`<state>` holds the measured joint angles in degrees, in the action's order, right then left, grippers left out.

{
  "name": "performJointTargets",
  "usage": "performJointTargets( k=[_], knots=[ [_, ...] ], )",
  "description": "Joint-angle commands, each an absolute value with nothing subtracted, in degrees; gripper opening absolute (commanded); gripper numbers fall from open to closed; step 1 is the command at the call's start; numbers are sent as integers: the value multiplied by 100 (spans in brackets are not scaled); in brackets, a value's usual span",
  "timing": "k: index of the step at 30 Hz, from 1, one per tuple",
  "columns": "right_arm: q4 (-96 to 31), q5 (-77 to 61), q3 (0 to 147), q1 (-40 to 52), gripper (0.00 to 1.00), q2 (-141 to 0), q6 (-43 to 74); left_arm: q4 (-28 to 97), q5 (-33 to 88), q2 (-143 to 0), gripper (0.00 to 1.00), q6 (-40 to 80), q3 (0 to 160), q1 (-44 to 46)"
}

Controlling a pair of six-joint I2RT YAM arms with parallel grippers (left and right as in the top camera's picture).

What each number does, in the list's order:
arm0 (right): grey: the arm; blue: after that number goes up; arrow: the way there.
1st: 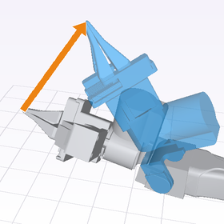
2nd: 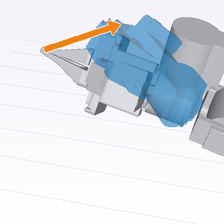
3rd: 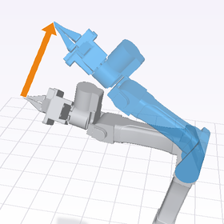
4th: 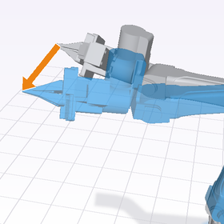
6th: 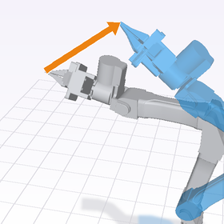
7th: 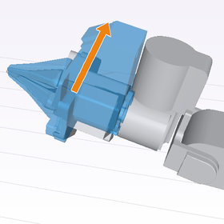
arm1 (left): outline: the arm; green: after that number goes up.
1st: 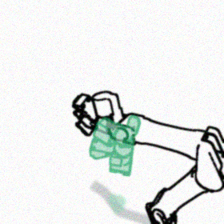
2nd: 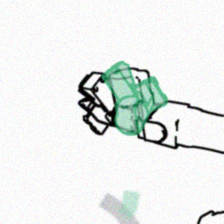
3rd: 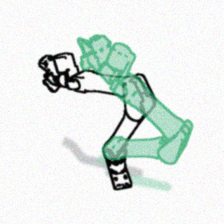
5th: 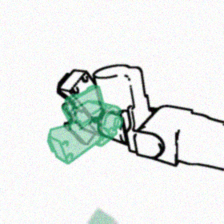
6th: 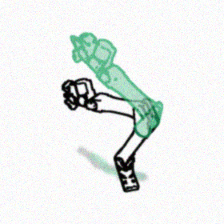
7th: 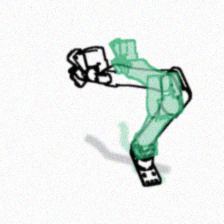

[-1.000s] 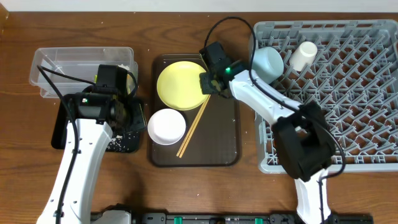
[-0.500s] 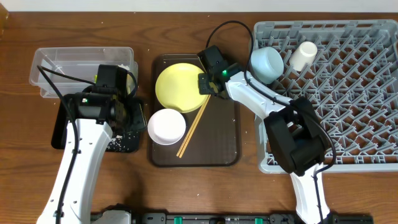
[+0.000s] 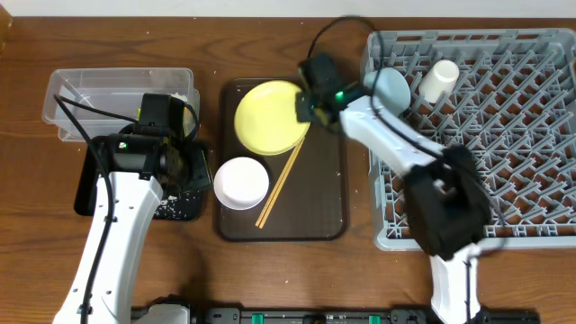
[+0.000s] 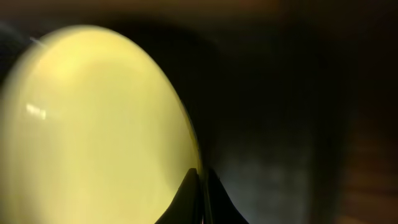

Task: Sort waste into correct bins and load items into the dishwasher rack
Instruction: 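Lift the yellow plate with the right gripper into the dish rack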

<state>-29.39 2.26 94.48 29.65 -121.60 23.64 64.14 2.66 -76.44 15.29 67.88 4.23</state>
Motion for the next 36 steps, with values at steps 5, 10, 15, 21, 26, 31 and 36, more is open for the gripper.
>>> performJointTargets(
  k=[5, 10, 15, 21, 26, 31, 36],
  knots=[
    [-3391, 1262, 9741, 2630, 1, -10224, 1007, 6440, 252, -7651, 61, 1623, 6847, 403],
    [-3758, 2161, 9741, 2346, 1, -9533, 410, 6436, 252, -7651, 61, 1623, 6847, 403],
    [-4091, 3361, 9741, 2016, 1, -9153, -174, 6438, 252, -7651, 61, 1623, 6847, 403],
    [-4550, 4816, 9738, 1831, 1, -9111, -784, 6423, 252, -7651, 61, 1623, 6847, 403],
    [-4851, 4950, 9738, 1584, 1, -9133, -1068, 6423, 252, -7651, 61, 1623, 6847, 403],
    [-5054, 5048, 9736, 1341, 1, -9192, -2021, 6425, 252, -7651, 61, 1623, 6847, 403],
    [-5319, 5146, 9738, 1083, 1, -9198, -2255, 6423, 252, -7651, 61, 1623, 6847, 403]
  ],
)
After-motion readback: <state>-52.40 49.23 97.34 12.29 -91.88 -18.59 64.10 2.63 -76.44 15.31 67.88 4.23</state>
